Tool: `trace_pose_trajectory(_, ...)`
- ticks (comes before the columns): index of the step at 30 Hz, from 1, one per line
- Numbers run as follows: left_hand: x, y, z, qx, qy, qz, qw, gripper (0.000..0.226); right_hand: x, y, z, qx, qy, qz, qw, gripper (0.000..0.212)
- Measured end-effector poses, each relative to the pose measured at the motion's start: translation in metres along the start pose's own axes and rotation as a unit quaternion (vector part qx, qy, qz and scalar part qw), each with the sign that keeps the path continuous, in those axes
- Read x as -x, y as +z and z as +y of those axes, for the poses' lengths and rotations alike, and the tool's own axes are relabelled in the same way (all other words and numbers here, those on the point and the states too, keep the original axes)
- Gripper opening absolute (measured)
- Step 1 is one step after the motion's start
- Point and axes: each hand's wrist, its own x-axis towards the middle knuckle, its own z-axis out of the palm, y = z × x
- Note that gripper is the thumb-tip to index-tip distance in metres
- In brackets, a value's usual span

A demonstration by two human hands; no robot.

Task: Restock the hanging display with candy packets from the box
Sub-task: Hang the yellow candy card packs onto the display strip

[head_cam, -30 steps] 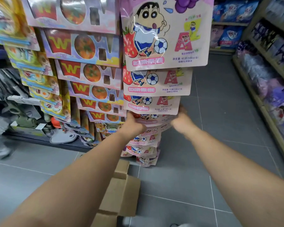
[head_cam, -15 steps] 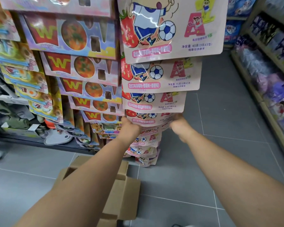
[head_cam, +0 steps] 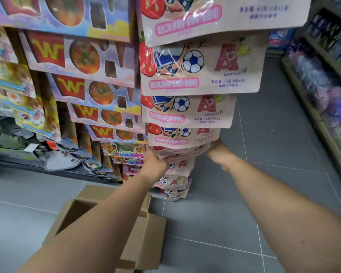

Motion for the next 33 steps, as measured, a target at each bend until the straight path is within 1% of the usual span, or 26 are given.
trace_pose_trajectory(1,-0.003,0.003,-0.006,0.002,0.008,-0.002,1.000,0.075,-0.002,0.006,0.008,-0.007,0.005,0.005,1.000,0.046)
trace_pose_trajectory(3,-0.007,0.005,-0.014,0.003,0.031,0.004,1.000,0.077,0.001,0.015,0.015,-0.031,0.029,0.015,0.999,0.059)
trace_pose_trajectory(5,-0.012,0.006,-0.021,0.017,0.045,0.017,0.999,0.070,0.003,0.025,0.025,-0.047,0.042,0.019,0.998,0.068)
trace_pose_trajectory(7,-0.015,0.003,-0.026,0.026,0.062,0.036,0.997,0.062,0.004,0.033,0.032,-0.061,0.043,0.015,0.997,0.073)
trace_pose_trajectory(9,-0.014,0.000,-0.028,0.007,0.058,0.038,0.998,0.061,0.004,0.037,0.035,-0.086,0.045,0.018,0.995,0.077)
trace_pose_trajectory(13,-0.021,-0.004,-0.038,-0.012,0.015,0.016,1.000,0.080,0.001,0.045,0.037,-0.112,0.044,0.019,0.993,0.084)
trace_pose_trajectory(14,-0.024,-0.004,-0.039,-0.009,0.004,0.011,1.000,0.084,0.000,0.048,0.037,-0.109,0.042,0.019,0.993,0.082)
trace_pose_trajectory(16,-0.027,-0.005,-0.038,-0.007,-0.006,0.008,1.000,0.083,-0.001,0.055,0.037,-0.115,0.043,0.018,0.992,0.074)
trace_pose_trajectory(20,-0.033,-0.007,-0.040,-0.008,-0.008,0.021,1.000,0.061,-0.004,0.068,0.044,-0.143,0.063,0.017,0.988,0.079)
trace_pose_trajectory(24,-0.032,-0.012,-0.044,-0.023,-0.015,0.006,1.000,0.050,-0.001,0.068,0.045,-0.152,0.077,0.008,0.985,0.077)
trace_pose_trajectory(27,-0.034,-0.016,-0.052,-0.014,-0.027,-0.002,1.000,0.058,0.004,0.069,0.045,-0.144,0.090,0.008,0.985,0.074)
trace_pose_trajectory(29,-0.030,-0.017,-0.059,-0.023,-0.053,0.006,0.998,0.062,0.013,0.074,0.045,-0.140,0.114,0.025,0.983,0.071)
trace_pose_trajectory(30,-0.027,-0.018,-0.062,-0.035,-0.066,0.015,0.997,0.059,0.018,0.079,0.046,-0.136,0.127,0.036,0.982,0.067)
trace_pose_trajectory(33,-0.020,-0.025,-0.071,-0.096,-0.091,0.031,0.991,0.030,0.029,0.100,0.050,-0.104,0.164,0.054,0.979,0.043)
